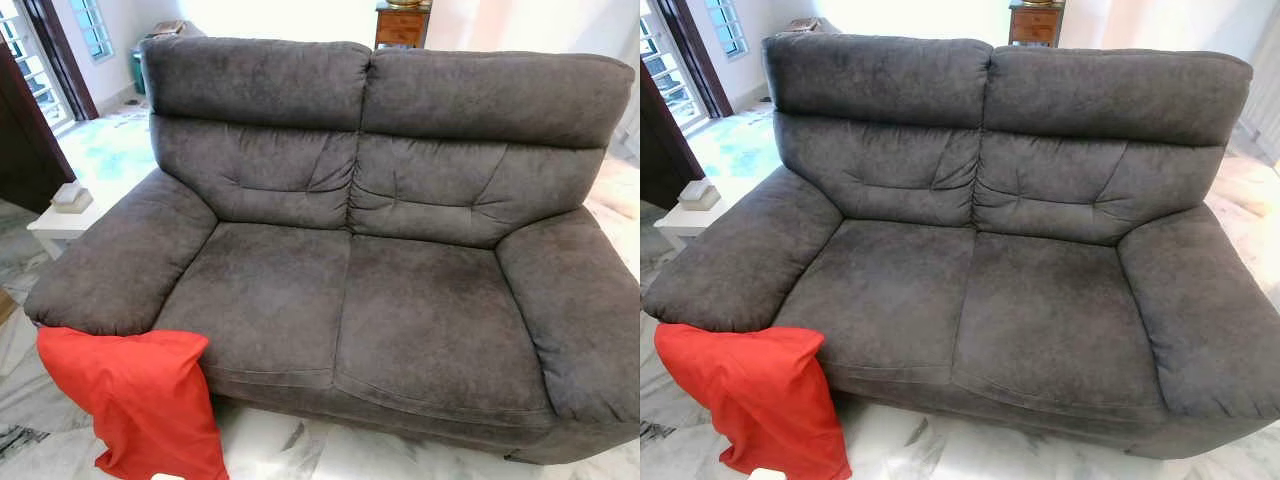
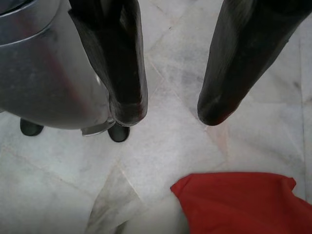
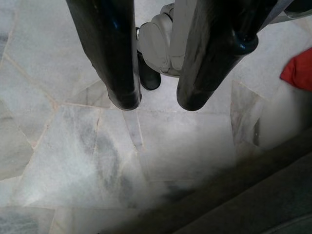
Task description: Move the pillow to the sofa from floor
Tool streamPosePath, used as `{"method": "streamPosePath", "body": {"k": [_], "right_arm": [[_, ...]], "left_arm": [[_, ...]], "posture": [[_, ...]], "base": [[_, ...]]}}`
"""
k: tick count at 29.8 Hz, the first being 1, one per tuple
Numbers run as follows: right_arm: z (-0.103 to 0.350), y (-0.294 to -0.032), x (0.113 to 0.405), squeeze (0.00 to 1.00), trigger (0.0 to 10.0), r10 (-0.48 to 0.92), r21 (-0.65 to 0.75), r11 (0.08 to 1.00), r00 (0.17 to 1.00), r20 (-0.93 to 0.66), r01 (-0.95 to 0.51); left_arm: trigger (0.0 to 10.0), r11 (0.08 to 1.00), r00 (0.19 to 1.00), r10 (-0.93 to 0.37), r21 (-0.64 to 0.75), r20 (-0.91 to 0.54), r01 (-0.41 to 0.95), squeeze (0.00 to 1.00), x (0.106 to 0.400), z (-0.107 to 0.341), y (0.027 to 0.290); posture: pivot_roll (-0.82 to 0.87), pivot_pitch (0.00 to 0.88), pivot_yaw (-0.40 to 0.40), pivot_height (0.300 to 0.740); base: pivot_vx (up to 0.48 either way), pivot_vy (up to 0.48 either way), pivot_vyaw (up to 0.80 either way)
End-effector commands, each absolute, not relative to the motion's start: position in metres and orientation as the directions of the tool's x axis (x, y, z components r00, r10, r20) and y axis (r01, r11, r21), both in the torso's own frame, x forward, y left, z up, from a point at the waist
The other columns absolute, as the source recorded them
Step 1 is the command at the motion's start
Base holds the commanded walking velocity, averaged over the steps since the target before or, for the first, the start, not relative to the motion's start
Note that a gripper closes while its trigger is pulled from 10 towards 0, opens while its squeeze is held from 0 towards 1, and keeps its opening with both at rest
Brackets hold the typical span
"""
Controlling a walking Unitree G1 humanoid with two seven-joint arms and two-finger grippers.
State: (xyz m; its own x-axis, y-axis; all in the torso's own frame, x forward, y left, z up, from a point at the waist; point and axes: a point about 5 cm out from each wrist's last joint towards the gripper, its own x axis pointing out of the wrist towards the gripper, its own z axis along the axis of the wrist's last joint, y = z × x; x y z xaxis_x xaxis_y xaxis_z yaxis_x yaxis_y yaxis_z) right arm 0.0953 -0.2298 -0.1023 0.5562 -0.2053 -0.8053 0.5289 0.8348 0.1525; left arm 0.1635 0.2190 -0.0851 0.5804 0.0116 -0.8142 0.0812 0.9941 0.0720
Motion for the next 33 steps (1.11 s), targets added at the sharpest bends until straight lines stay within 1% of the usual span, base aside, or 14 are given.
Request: {"method": "streamPosePath", "body": {"k": [1,4,7,13,14,15,18,19,20,21,24,27,31,33], "right_arm": [[-0.104,-0.227,0.091,0.00,10.0,-0.200,0.152,0.830,0.539,-0.818,0.537],[-0.105,-0.226,0.091,0.00,10.0,-0.192,0.157,0.830,0.540,-0.819,0.534],[-0.104,-0.224,0.093,0.00,10.0,-0.181,0.168,0.841,0.559,-0.809,0.515],[-0.104,-0.223,0.092,0.00,10.0,-0.185,0.164,0.839,0.555,-0.811,0.519],[-0.105,-0.223,0.092,0.00,10.0,-0.189,0.178,0.821,0.553,-0.811,0.542],[-0.105,-0.223,0.092,0.00,10.0,-0.189,0.178,0.821,0.553,-0.811,0.542],[-0.105,-0.223,0.092,0.00,10.0,-0.191,0.179,0.818,0.552,-0.812,0.547],[-0.105,-0.223,0.092,0.00,10.0,-0.190,0.179,0.818,0.551,-0.813,0.546],[-0.105,-0.222,0.092,0.00,10.0,-0.187,0.182,0.818,0.551,-0.813,0.546],[-0.105,-0.222,0.092,0.00,10.0,-0.186,0.184,0.817,0.551,-0.813,0.547],[-0.105,-0.222,0.093,0.00,10.0,-0.183,0.191,0.812,0.552,-0.813,0.551],[-0.105,-0.222,0.093,0.00,10.0,-0.183,0.193,0.811,0.552,-0.814,0.553],[-0.105,-0.222,0.093,0.00,10.0,-0.177,0.196,0.808,0.546,-0.819,0.555],[-0.105,-0.221,0.094,0.00,10.0,-0.173,0.201,0.807,0.548,-0.818,0.556]], "left_arm": [[10.0,0.994,0.555,0.021,0.078,-0.831,0.080,0.00,0.158,-0.088,0.220],[10.0,0.994,0.552,0.020,0.077,-0.834,0.079,0.00,0.159,-0.088,0.216],[10.0,0.994,0.546,0.020,0.076,-0.837,0.080,0.00,0.158,-0.090,0.213],[10.0,0.994,0.539,0.021,0.076,-0.842,0.080,0.00,0.153,-0.092,0.213],[10.0,0.994,0.538,0.025,0.078,-0.843,0.077,0.00,0.150,-0.092,0.218],[10.0,0.994,0.538,0.025,0.078,-0.843,0.077,0.00,0.150,-0.092,0.218],[10.0,0.994,0.536,0.036,0.086,-0.844,0.069,0.00,0.144,-0.090,0.232],[10.0,0.994,0.534,0.041,0.089,-0.844,0.065,0.00,0.141,-0.089,0.238],[10.0,0.994,0.530,0.053,0.097,-0.847,0.056,0.00,0.135,-0.087,0.252],[10.0,0.994,0.528,0.057,0.099,-0.847,0.053,0.00,0.133,-0.086,0.257],[10.0,0.993,0.522,0.064,0.107,-0.851,0.052,0.00,0.125,-0.083,0.272],[10.0,0.993,0.517,0.071,0.112,-0.853,0.049,0.00,0.122,-0.083,0.275],[10.0,0.993,0.514,0.066,0.106,-0.855,0.049,0.00,0.120,-0.084,0.273],[10.0,0.993,0.512,0.060,0.101,-0.857,0.053,0.00,0.120,-0.086,0.268]], "posture": [[0.15,0.062,0.018,0.740],[0.15,0.063,0.020,0.740],[0.15,0.063,0.024,0.740],[0.16,0.062,0.029,0.740],[0.15,0.062,0.030,0.740],[0.15,0.062,0.030,0.740],[0.15,0.058,0.030,0.740],[0.15,0.056,0.031,0.740],[0.15,0.054,0.032,0.740],[0.15,0.053,0.032,0.740],[0.15,0.048,0.034,0.740],[0.16,0.047,0.034,0.740],[0.16,0.047,0.034,0.740],[0.16,0.047,0.034,0.740]], "base": [[0.000,0.000,0.00],[0.000,0.000,0.00],[0.000,0.000,0.00],[0.000,0.000,0.68],[0.000,0.000,0.00],[0.000,0.000,0.00],[0.000,0.000,0.00],[0.000,0.000,0.00],[0.000,0.000,0.00],[0.000,0.000,0.00],[0.000,0.402,0.00],[0.000,0.465,0.00],[0.000,0.463,0.00],[0.000,0.459,0.00]]}}
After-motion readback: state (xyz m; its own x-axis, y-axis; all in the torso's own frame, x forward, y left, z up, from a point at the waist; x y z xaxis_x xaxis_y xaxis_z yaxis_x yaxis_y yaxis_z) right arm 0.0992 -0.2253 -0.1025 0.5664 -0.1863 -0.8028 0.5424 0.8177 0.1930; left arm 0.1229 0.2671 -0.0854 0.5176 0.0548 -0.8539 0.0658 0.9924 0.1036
